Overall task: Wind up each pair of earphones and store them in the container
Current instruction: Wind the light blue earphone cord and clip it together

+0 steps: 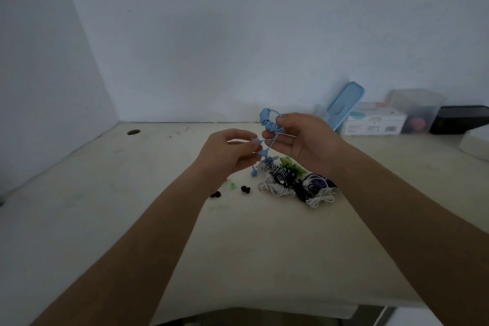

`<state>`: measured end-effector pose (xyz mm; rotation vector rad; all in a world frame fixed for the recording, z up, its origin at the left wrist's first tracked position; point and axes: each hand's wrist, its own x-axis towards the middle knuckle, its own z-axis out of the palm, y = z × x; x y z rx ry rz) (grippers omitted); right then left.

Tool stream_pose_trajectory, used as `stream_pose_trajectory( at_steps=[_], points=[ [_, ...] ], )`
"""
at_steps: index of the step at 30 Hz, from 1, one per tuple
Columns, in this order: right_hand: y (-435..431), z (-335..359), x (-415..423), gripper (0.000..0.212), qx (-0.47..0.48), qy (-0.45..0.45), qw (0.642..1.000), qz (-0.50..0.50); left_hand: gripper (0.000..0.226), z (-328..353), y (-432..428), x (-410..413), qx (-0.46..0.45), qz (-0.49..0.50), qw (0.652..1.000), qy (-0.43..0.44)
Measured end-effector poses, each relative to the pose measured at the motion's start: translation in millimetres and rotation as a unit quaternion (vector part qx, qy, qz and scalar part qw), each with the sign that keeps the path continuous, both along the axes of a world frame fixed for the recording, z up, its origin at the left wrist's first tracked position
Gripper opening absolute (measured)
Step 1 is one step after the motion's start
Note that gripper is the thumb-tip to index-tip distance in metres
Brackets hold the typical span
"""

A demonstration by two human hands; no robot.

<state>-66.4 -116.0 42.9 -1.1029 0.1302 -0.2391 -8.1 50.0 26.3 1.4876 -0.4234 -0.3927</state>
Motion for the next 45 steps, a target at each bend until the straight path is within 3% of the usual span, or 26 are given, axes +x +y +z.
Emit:
stream_pose_trajectory(
  at_steps=[11,17,21,24,29,31,34,37,39,41,43,45],
  points=[
    [21,-24,-14,0.005,-0.023,-0.012,1.000,0.013,0.020,-18,10,-24,-0.003,0.000,0.997,0.082],
    [26,-32,-17,0.007,0.027,-0.016,0.999,0.001,0.016,-27,1,-29,-0.057,-0.011,0.989,0.134],
    [23,-35,-19,0.008,0.048,-0.001,0.999,-0.014,0.015,-34,-4,-26,-0.046,0.030,0.995,0.079],
    [16,-39,-24,0.013,-0.087,0.066,0.993,-0.046,0.015,-38,1,-23,-0.010,0.056,0.998,0.000],
    [9,-47,-40,0.012,-0.329,0.166,0.929,-0.026,0.011,-35,9,-20,0.044,0.044,0.989,-0.137],
    [7,-49,-46,0.017,-0.445,0.195,0.873,-0.040,0.013,-35,10,-18,0.067,0.037,0.981,-0.178],
    [7,-42,-49,0.018,-0.607,0.192,0.758,-0.140,0.016,-35,9,-14,0.087,0.022,0.972,-0.218],
    [7,-39,-44,0.026,-0.656,0.167,0.716,-0.174,0.017,-33,7,-13,0.079,0.008,0.970,-0.229],
    [4,-37,-38,0.032,-0.643,0.106,0.739,-0.174,0.016,-31,6,-12,0.071,0.005,0.970,-0.233],
    [7,-31,-34,0.030,-0.577,0.036,0.805,-0.135,0.015,-30,5,-10,0.062,0.006,0.969,-0.237],
    [11,-26,-29,0.025,-0.503,0.015,0.862,-0.057,0.016,-27,4,-7,0.056,0.015,0.967,-0.247],
    [16,-25,-23,0.023,-0.459,0.012,0.889,-0.008,0.017,-25,4,-5,0.042,0.020,0.968,-0.247]
  ],
)
